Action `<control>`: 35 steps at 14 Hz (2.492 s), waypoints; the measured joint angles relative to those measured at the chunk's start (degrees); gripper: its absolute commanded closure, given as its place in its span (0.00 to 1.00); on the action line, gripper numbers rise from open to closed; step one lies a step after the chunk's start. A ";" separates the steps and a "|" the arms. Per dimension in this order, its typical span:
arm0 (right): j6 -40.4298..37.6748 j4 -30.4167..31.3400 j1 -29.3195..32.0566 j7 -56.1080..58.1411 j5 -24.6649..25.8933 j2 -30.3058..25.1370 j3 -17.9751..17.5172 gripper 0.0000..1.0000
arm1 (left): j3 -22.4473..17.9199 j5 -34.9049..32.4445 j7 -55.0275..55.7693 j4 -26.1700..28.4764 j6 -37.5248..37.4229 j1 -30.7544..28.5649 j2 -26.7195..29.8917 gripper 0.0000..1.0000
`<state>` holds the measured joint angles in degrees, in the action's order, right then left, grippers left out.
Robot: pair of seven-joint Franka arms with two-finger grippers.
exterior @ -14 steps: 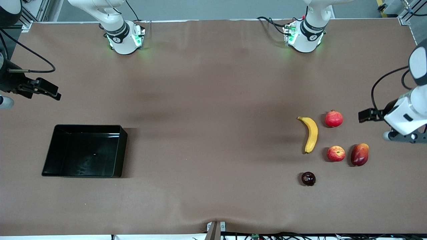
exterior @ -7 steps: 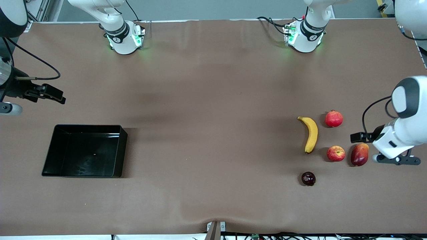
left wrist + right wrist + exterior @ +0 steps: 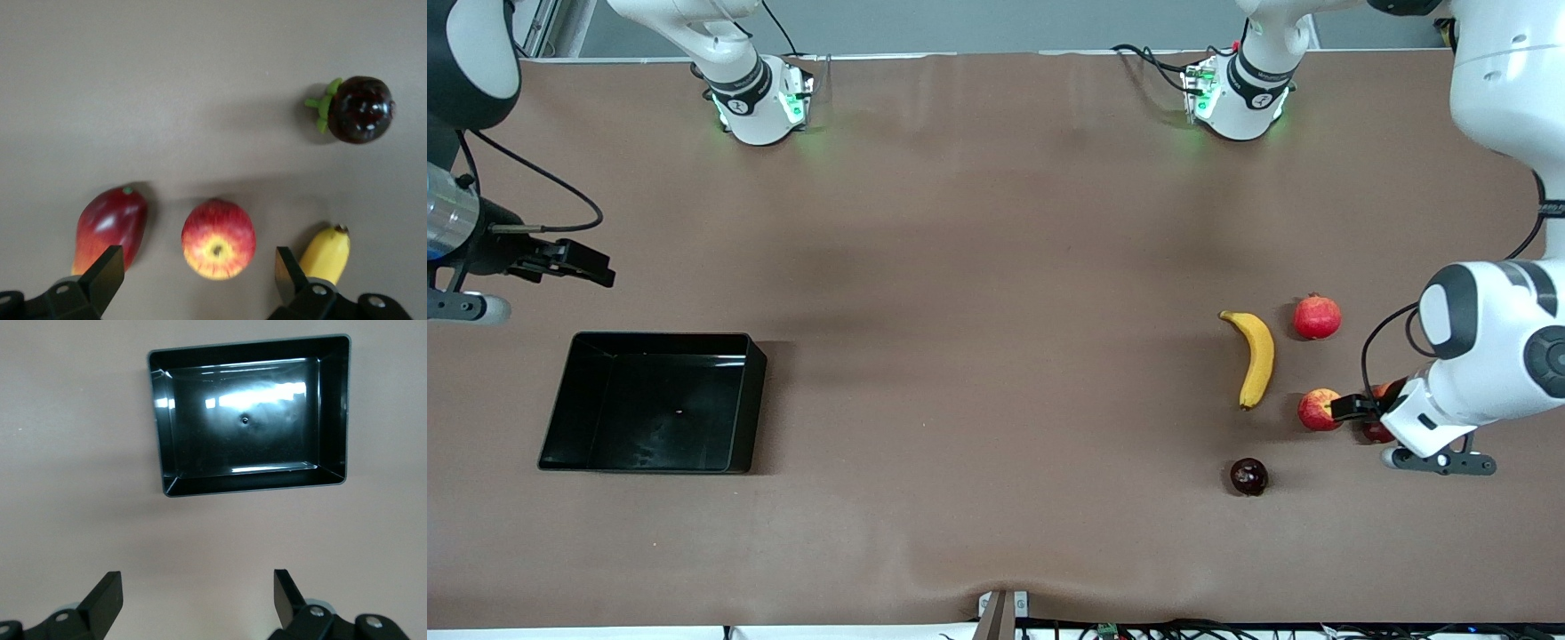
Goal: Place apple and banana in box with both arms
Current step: 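Reach the left gripper to the red apple while the right gripper reaches the box, then close the left gripper on the apple while the right gripper grips the box rim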
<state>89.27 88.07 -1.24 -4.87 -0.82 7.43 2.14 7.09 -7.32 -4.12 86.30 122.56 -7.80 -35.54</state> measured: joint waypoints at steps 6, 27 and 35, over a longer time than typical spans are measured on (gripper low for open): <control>5.10 -0.02 4.34 0.83 0.04 11.35 0.47 0.00 | -0.05 0.00 0.00 -0.01 5.25 -0.52 -4.78 0.00; 40.28 -0.61 19.36 27.21 -3.41 36.08 0.79 1.00 | 0.01 -0.01 -0.36 5.60 5.07 -1.06 -5.25 0.19; 40.12 -0.87 19.33 27.57 -3.63 36.11 0.16 1.00 | 0.10 -0.33 -0.41 5.48 5.16 -0.73 -5.39 0.89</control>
<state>129.40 87.20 18.09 22.69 -4.45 43.55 2.30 7.18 -7.65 -4.54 91.78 127.72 -8.53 -40.93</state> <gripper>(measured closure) 0.969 0.216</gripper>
